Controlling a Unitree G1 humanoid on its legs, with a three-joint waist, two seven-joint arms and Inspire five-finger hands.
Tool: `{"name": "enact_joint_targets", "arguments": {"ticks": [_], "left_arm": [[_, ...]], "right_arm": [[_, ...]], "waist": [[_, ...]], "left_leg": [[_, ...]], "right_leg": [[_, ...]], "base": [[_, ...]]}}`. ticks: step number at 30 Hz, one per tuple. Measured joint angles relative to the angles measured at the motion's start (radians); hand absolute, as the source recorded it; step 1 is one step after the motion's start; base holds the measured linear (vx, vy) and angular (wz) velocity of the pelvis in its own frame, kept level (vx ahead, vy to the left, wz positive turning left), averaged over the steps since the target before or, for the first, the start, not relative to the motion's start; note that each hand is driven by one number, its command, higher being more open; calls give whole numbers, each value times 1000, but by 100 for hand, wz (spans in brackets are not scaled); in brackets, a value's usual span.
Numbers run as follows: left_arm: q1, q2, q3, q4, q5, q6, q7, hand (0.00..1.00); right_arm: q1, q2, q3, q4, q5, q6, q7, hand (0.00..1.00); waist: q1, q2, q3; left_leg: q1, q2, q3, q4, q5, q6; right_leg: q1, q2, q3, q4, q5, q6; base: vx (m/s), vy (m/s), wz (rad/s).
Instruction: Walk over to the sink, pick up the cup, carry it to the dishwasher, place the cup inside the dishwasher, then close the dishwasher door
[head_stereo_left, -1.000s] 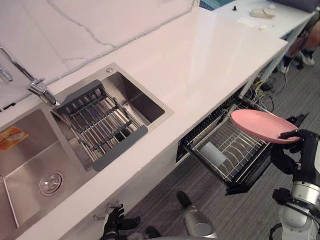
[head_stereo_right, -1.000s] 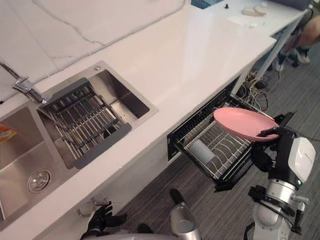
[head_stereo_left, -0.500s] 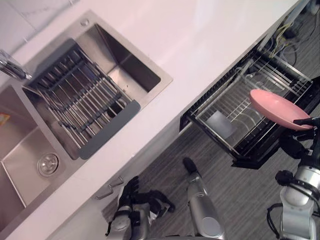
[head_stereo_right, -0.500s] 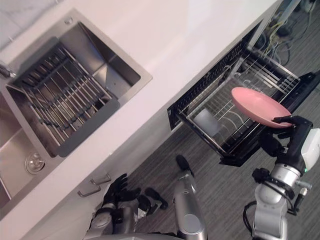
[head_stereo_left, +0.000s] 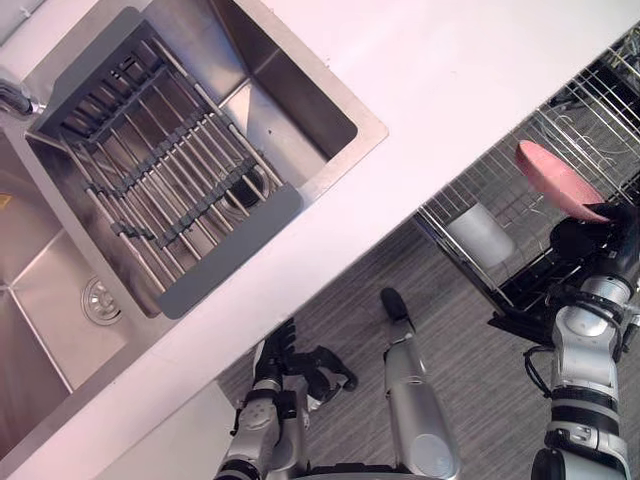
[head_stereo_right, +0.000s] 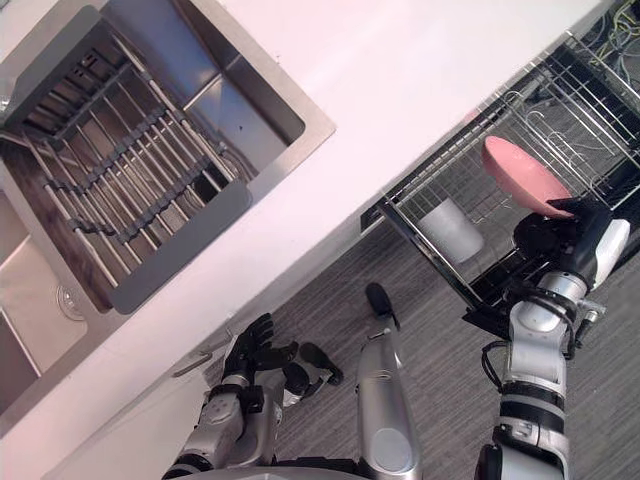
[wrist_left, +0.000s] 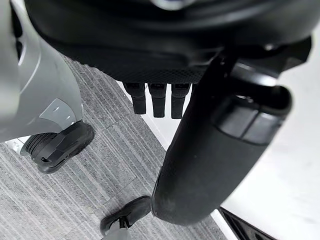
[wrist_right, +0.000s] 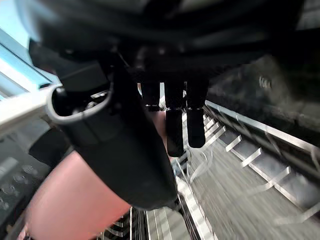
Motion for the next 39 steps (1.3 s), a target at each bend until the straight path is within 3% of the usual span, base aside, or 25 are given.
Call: {"name": "enact_joint_targets", "arguments": {"ticks": [5,10,16,18,22,27,30,35,39], "left_arm": [[-1,-8,-3,0,-5,0,3,90],[-1,-9,6,-1,-5,3,17,90],[1,-8,32,-4,-1,19,14,90],[11,-10,54,-4,3,24,10,90],[65,-9,99,-4,20,31,-8,90],[122,-8,117,2,32,40,-29,90],[141,-8,122,16,39,48,-46,90],[142,-9,136,32,39,55,-51,90],[146,-15,170,36,38,55,-50,90]], "right_arm": [[1,5,26,-12,6,26,9,90],[154,46,31,-332,3,34,-2,90],[335,92,28,-662,-9,2,-12,90],[379,111,26,-713,-20,-22,-2,90],[531,210,-29,-746,-42,-72,24,90],[659,315,-98,-626,56,-104,46,90],[693,371,-136,-382,217,-104,70,90],[674,403,-163,8,415,-94,105,90],[628,402,-178,163,589,-91,148,90]], "waist": [[3,-1,1],[-3,-10,6],[-5,-49,-2],[-6,-63,-13],[-8,-92,-107],[-33,-118,-172],[-33,-119,-208],[-36,-117,-210],[-37,-112,-209]], "left_leg": [[2,-2,-1,-8,2,-1],[31,4,-4,-8,2,-1],[79,10,-15,-17,5,-8],[107,9,-15,-28,8,-13],[153,4,-44,-67,20,-26],[209,-14,-61,-105,39,-28],[217,-16,-68,-106,38,-28],[217,-21,-88,-108,30,-30],[192,-23,-92,-108,24,-31]], "right_leg": [[5,-5,-10,-4,0,0],[44,-7,-26,-27,-1,-2],[97,-6,-53,-36,-3,-6],[120,-6,-69,-35,-5,-9],[166,-9,-113,-32,-17,-26],[212,-22,-145,-15,-45,-30],[219,-31,-177,-8,-56,-37],[216,-40,-203,21,-87,-48],[189,-42,-206,31,-95,-61]], "base": [[9,-26,5],[4,-12,0],[20,-11,3],[56,-3,0],[91,-19,18],[68,1,13],[10,-2,4],[-22,-19,9],[-32,-18,3]]}}
